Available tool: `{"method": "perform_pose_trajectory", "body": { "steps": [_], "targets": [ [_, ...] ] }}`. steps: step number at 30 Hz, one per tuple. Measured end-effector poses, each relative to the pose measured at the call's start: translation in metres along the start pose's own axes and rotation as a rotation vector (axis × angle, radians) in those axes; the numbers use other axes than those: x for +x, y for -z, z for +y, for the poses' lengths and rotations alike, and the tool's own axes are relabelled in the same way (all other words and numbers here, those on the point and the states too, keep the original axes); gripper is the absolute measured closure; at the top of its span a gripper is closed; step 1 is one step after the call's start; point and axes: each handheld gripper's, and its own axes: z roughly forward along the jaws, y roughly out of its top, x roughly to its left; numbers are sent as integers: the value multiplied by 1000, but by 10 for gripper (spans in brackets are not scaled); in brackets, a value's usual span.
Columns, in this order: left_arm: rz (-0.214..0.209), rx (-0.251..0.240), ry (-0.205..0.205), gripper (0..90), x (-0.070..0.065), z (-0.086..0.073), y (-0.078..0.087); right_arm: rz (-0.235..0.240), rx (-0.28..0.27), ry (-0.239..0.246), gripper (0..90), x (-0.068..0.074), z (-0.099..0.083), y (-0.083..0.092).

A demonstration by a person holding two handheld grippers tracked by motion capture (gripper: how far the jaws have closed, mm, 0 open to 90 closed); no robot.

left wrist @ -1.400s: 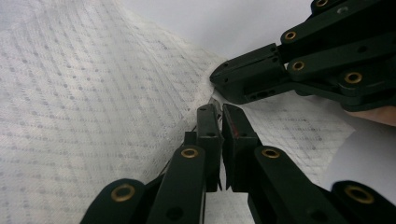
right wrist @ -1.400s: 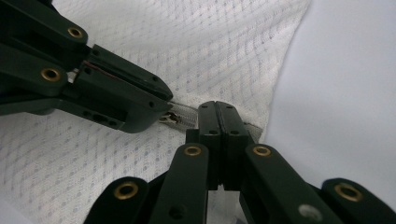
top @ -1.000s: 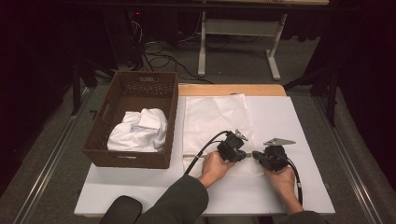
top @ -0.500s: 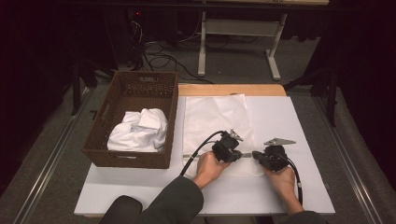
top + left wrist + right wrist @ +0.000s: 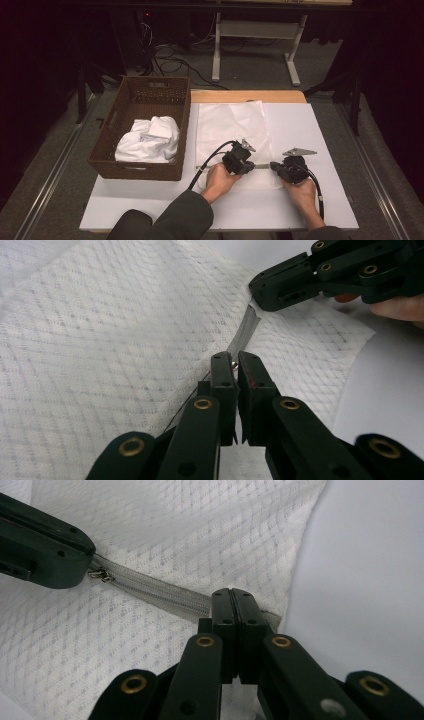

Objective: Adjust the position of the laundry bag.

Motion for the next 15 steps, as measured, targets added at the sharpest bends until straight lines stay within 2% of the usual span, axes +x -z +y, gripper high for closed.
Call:
{"method": "perform_pose_trajectory", "body": {
  "steps": [10, 15],
  "targets": [
    [-9, -14, 21, 860, 6, -8, 9, 3, -5, -2, 899, -1, 0, 0],
    [-4, -13, 19, 860, 6, -8, 10, 2, -2, -4, 899, 0, 0, 0]
  ]
}}
